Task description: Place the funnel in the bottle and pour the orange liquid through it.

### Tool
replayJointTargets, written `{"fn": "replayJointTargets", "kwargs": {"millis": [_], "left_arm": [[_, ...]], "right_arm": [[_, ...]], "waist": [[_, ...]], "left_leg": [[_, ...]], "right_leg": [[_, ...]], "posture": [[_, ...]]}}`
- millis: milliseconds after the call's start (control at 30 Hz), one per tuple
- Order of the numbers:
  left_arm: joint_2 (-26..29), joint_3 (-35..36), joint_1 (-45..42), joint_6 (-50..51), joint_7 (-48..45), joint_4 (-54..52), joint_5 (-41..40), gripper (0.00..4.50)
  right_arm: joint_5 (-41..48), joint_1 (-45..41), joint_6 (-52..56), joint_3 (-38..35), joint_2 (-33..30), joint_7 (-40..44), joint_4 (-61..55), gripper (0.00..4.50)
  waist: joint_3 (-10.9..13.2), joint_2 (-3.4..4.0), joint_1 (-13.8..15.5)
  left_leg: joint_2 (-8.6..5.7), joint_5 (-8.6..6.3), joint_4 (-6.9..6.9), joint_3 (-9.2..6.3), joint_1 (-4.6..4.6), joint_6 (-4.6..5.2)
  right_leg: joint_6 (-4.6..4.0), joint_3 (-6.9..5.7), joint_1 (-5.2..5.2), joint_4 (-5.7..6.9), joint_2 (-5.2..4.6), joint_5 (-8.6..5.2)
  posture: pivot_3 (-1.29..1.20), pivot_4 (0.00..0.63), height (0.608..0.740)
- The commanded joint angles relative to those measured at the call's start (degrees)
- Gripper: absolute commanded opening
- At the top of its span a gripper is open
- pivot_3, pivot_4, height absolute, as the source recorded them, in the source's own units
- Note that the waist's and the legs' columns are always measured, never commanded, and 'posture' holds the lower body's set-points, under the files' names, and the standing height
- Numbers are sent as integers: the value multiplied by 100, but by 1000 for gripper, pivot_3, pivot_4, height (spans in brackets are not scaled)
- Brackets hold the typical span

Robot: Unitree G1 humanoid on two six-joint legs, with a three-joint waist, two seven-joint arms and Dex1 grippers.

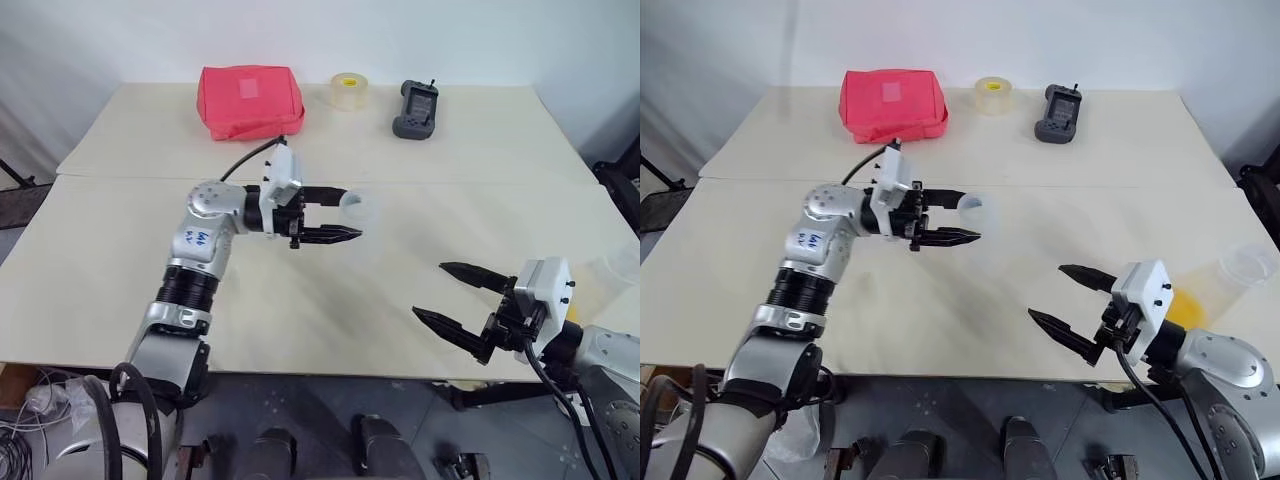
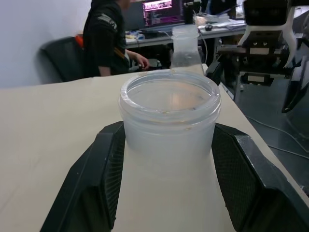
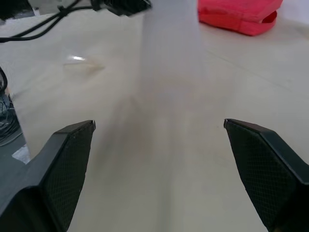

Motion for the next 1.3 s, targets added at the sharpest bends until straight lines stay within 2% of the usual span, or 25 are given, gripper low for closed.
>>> {"fn": "replayJointTargets", "kwargs": {"millis": [33, 233, 433, 500, 667, 1067, 1300], "left_arm": [[-202, 90, -189, -416, 354, 358, 110, 2368], [-426, -7, -222, -723, 466, 846, 310, 2368], [-429, -148, -60, -497, 266, 620, 316, 2368], [-434, -155, -36, -493, 433, 653, 382, 3082], [-392, -171, 33, -388, 425, 536, 380, 4473], [-229, -125, 91, -220, 398, 268, 329, 4473], [-103, -118, 139, 245, 175, -85, 138, 4473]], "right_arm": [[-2, 7, -202, -236, 31, -62, -92, 4500], [-12, 93, -270, -242, 117, -239, -196, 4500], [-5, 133, -315, -267, 135, -361, -256, 4500], [-35, 130, -332, -254, 130, -383, -236, 4500], [-36, 125, -343, -236, 102, -353, -227, 4500], [-37, 58, -334, -254, -36, -45, -87, 4500], [-63, -16, -327, -232, -27, -42, -42, 4500]], "waist": [[1, -1, 7], [2, -3, 21], [2, -3, 17], [2, -3, 16], [2, -3, 19], [2, -3, 19], [2, -3, 13]], "left_leg": [[1, 0, 0, 0, 0, 0], [-2, 2, 1, -1, -1, -3], [-4, 1, 1, -1, -2, -2], [-3, 1, 1, -1, -2, -2], [-3, 2, 1, -1, -1, -3], [-3, 2, 2, -2, -1, -2], [-2, 1, 2, -1, -1, -2]], "right_leg": [[0, 0, 0, 0, 0, 0], [1, -1, -1, 0, -3, 0], [3, -1, -1, 0, -1, 1], [3, 0, -1, 1, -1, 1], [3, 0, -1, 1, -1, 1], [3, -1, 0, 1, -1, 1], [3, -1, 0, 3, -2, 2]], "posture": [[0, 150, 740], [0, 150, 740], [0, 150, 740], [0, 150, 740], [0, 150, 740], [0, 150, 740], [0, 150, 740]]}}
